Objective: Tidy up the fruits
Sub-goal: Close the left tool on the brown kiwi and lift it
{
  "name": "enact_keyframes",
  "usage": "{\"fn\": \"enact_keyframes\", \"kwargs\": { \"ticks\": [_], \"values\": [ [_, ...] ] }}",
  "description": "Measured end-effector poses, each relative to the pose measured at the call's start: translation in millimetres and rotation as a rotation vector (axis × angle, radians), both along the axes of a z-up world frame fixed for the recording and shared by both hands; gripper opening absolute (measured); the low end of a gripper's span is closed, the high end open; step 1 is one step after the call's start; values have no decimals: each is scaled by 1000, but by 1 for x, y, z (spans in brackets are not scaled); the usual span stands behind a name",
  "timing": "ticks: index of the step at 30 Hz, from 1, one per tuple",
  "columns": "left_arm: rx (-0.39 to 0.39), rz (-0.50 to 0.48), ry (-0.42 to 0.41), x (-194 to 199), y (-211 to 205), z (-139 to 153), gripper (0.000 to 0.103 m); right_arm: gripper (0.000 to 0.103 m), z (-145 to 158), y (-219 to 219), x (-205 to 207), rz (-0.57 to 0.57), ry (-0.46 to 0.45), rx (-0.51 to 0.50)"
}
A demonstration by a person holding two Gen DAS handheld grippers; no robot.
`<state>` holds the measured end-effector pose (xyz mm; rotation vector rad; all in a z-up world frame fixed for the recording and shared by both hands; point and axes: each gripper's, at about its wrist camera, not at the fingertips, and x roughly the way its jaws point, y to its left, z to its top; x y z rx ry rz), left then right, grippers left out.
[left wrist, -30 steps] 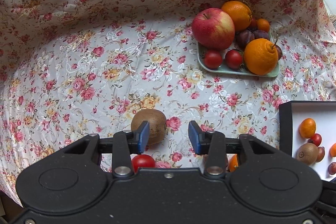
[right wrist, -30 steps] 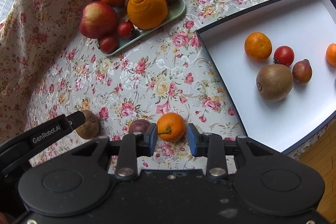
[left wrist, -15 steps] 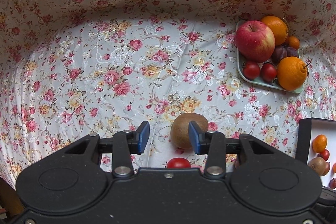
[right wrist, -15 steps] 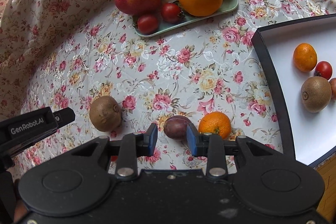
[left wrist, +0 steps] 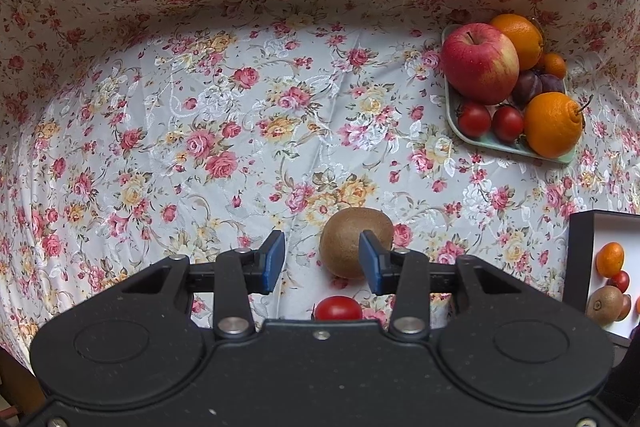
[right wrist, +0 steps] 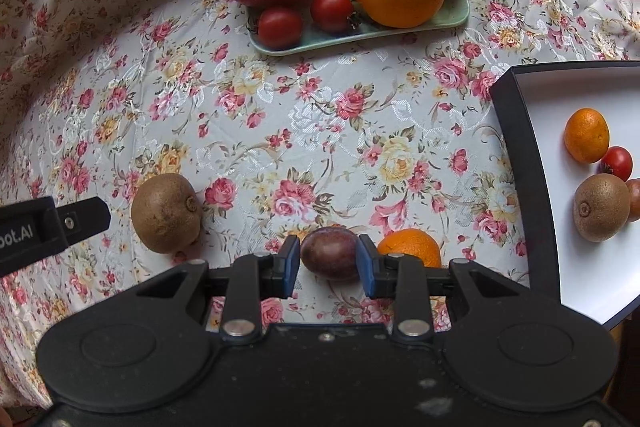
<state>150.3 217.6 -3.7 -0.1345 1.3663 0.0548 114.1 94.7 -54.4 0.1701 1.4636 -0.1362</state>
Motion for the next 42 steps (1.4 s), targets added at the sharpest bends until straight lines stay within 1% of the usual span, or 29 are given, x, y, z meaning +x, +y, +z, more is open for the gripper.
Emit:
{"fn": "enact_keyframes", "kwargs": {
  "ticks": [5,7,10,18,22,27,29,30,31,32,33,35,38,40,42],
  "values": [
    [4,0,-1,0,0,-1,51,35,-4,0,3,-3,-2,-6],
    [6,-2,3,0,0,-3,51,36,-5,1,3,1,0,-7],
    [9,1,15,0,0,-6,51,39,-8,2,4,3,9,-10],
    [21,5,36,0,2,-16,51,41,-17,4,6,-7,34,-14],
    [24,-1,41,2,-2,-21,51,39,-18,2,7,-23,43,-4],
    [22,-17,37,3,-11,-26,51,37,-12,-9,7,-87,52,87],
    [20,-23,34,3,-14,-29,52,35,-8,-12,6,-101,44,105],
    [18,-26,25,3,-16,-30,53,27,-6,-13,6,-103,36,108],
    [18,-30,18,3,-18,-31,57,17,-3,-14,6,-102,28,116],
    [21,-39,11,3,-20,-32,60,13,-2,-15,7,-101,25,123],
    [26,-47,8,3,-21,-33,60,11,-1,-15,7,-101,24,124],
    [41,-60,11,4,-24,-39,61,12,-1,-16,7,-104,27,124],
    [24,-70,27,6,-26,-46,61,14,-1,-19,6,-116,29,131],
    [26,-69,40,9,-28,-51,61,16,2,-22,5,-123,19,149],
    [43,-64,53,12,-29,-58,60,17,5,-24,4,-129,6,155]
  ]
}}
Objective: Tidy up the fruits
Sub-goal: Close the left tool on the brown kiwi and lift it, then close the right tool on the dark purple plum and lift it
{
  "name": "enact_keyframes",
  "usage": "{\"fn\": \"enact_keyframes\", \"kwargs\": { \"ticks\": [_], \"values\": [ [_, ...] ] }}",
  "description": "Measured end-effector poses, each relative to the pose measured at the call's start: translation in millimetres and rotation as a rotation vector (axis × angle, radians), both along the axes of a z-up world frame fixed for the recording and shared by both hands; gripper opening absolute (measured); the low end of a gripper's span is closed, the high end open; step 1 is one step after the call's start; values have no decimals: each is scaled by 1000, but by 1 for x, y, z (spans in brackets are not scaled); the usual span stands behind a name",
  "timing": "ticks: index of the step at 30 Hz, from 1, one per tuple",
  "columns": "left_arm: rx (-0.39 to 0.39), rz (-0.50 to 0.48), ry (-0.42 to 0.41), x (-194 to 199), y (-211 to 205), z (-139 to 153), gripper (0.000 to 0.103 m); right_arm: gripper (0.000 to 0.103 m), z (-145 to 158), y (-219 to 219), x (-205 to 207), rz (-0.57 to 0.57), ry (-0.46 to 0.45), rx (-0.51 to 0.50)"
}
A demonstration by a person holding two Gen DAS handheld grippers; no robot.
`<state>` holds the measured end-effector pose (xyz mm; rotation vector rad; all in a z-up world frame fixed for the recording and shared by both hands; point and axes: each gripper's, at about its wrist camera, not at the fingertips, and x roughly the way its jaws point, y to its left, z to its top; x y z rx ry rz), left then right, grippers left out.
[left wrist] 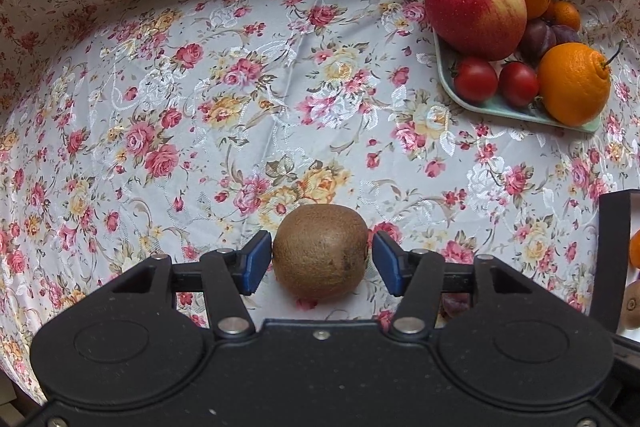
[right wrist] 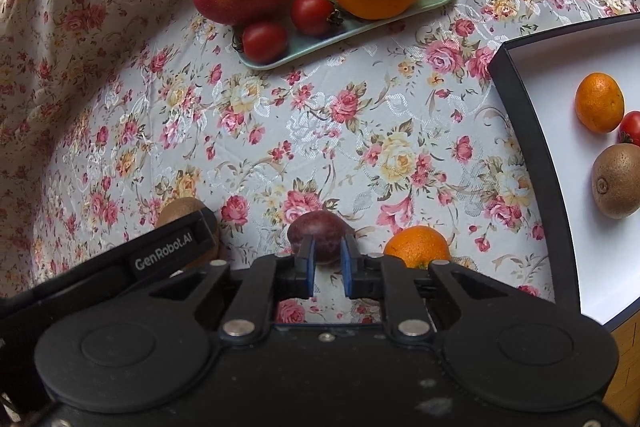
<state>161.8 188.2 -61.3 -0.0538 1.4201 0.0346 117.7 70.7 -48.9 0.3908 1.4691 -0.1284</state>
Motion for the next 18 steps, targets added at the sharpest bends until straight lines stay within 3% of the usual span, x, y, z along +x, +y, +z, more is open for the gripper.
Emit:
{"fn": "enact_keyframes", "kwargs": {
  "ticks": [7,11,18],
  "values": [
    [-16,36,-20,0,9,-1,58,18,4,1,-2,1,-29,-10],
    [14,67,-23,1,16,3,58,20,2,6,-1,4,-39,16],
    [31,107,-43,3,35,16,58,28,-9,15,2,14,-28,-49]
  ]
}}
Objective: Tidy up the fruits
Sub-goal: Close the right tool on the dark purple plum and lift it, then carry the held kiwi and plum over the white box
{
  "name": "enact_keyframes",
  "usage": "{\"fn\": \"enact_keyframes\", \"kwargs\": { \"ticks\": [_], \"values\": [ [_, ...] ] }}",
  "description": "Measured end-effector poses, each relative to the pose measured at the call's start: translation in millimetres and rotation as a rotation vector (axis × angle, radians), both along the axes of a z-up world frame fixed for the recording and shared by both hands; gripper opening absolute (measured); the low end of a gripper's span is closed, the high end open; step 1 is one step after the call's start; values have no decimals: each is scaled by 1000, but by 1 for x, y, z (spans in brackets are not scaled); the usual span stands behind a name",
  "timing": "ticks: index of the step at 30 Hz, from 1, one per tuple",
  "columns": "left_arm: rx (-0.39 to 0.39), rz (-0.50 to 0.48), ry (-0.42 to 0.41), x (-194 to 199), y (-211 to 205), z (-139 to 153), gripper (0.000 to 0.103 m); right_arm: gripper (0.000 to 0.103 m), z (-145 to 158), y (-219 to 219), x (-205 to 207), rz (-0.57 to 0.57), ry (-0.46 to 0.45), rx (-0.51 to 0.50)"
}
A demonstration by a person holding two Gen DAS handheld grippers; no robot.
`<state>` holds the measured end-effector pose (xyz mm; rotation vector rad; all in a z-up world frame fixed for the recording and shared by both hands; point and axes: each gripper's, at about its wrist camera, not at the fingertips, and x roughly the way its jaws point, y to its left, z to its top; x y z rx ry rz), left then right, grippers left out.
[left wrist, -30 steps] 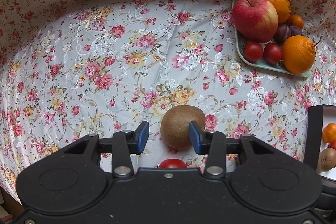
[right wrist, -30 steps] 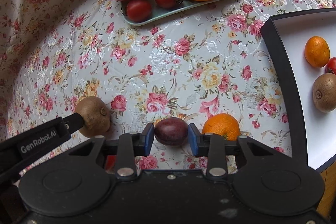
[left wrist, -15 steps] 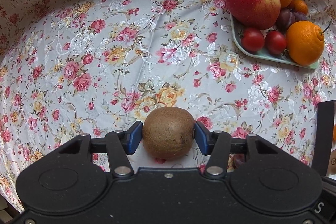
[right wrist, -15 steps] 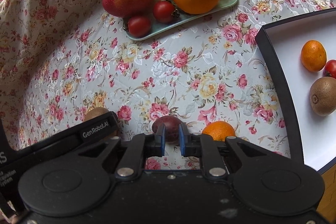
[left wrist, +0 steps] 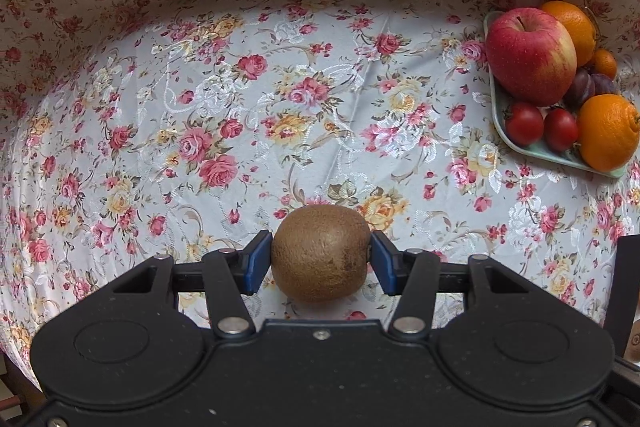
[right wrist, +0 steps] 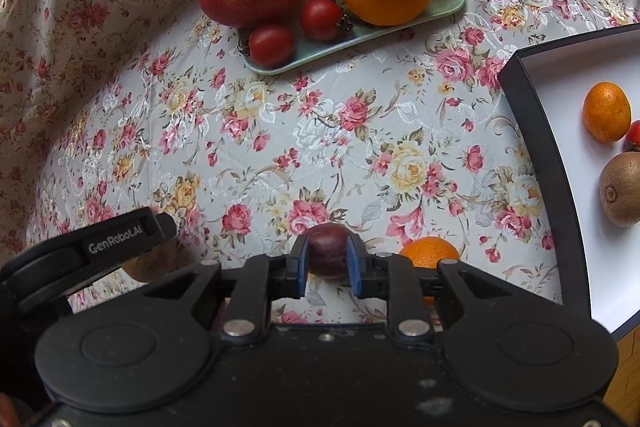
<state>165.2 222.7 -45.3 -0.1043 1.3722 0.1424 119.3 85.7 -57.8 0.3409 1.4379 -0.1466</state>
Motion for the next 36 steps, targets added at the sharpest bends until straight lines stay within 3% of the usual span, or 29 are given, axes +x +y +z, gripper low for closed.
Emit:
{"fn": "enact_keyframes", "kwargs": {
  "ticks": [9,15,21,27,36],
  "values": [
    [-10,-2,-12,-3,8,7,58,44,-13,16,3,7,12,-81],
    [-8,-7,-10,-4,10,8,58,46,-32,20,6,-3,73,-98],
    [-7,-9,-27,-6,10,17,58,43,-31,21,5,0,85,-88],
    [-5,-22,-51,-9,2,28,58,43,-10,5,1,-25,64,25],
    [7,-87,-86,-18,-22,44,58,43,27,-21,-9,-31,-16,34]
  ]
}}
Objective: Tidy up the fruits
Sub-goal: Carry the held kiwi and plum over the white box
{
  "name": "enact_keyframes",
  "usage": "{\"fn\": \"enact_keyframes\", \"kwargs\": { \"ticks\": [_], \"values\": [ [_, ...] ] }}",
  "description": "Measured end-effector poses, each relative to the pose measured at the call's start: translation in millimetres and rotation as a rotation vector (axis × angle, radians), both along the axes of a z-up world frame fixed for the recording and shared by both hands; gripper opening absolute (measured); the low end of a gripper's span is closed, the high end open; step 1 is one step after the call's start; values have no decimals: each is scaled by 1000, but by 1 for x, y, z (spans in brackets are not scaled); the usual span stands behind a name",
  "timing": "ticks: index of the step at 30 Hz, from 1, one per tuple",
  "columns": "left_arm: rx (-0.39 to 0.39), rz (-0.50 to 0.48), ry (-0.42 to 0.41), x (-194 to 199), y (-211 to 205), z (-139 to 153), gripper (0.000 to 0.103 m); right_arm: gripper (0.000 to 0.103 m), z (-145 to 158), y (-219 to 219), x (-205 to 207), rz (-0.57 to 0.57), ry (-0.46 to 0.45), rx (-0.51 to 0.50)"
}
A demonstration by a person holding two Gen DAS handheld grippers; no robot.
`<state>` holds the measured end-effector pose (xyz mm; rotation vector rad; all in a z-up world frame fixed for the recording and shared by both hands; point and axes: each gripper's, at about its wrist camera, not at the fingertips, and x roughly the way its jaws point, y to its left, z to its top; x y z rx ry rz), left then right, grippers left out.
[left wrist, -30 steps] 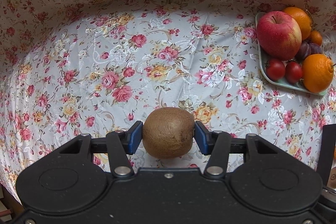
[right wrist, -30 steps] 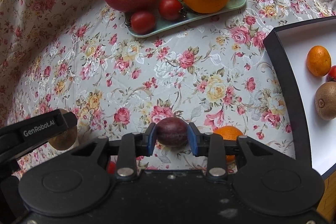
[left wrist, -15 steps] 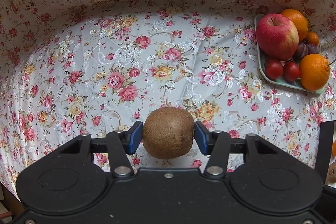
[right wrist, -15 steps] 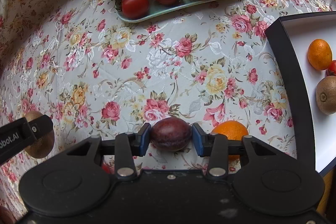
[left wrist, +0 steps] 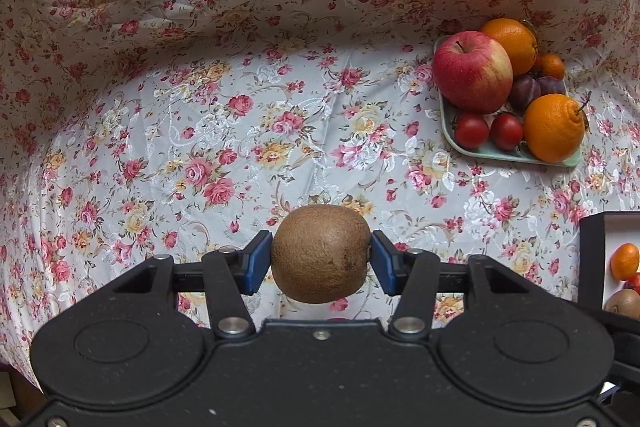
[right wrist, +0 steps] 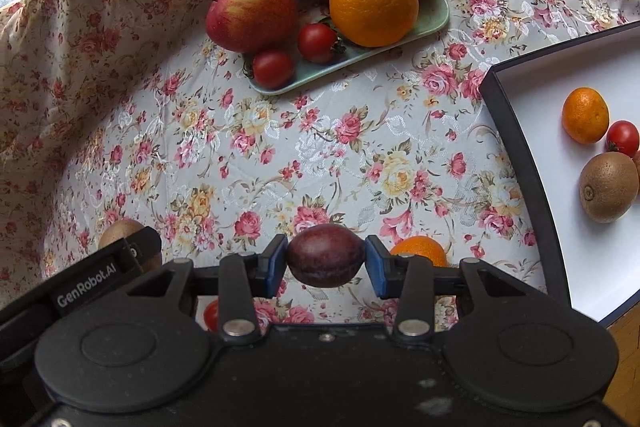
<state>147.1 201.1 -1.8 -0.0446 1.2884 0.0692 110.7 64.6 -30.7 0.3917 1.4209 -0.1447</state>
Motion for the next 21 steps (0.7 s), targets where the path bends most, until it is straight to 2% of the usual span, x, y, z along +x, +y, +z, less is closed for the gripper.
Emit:
{"fn": "enact_keyframes", "kwargs": {
  "ticks": [14,21],
  "values": [
    [20,-49,-30,-22,-33,12,58,43,32,-23,-29,15,-44,-34],
    [20,-104,-45,-28,-73,15,58,43,46,-60,-43,-19,-66,-35]
  ]
}}
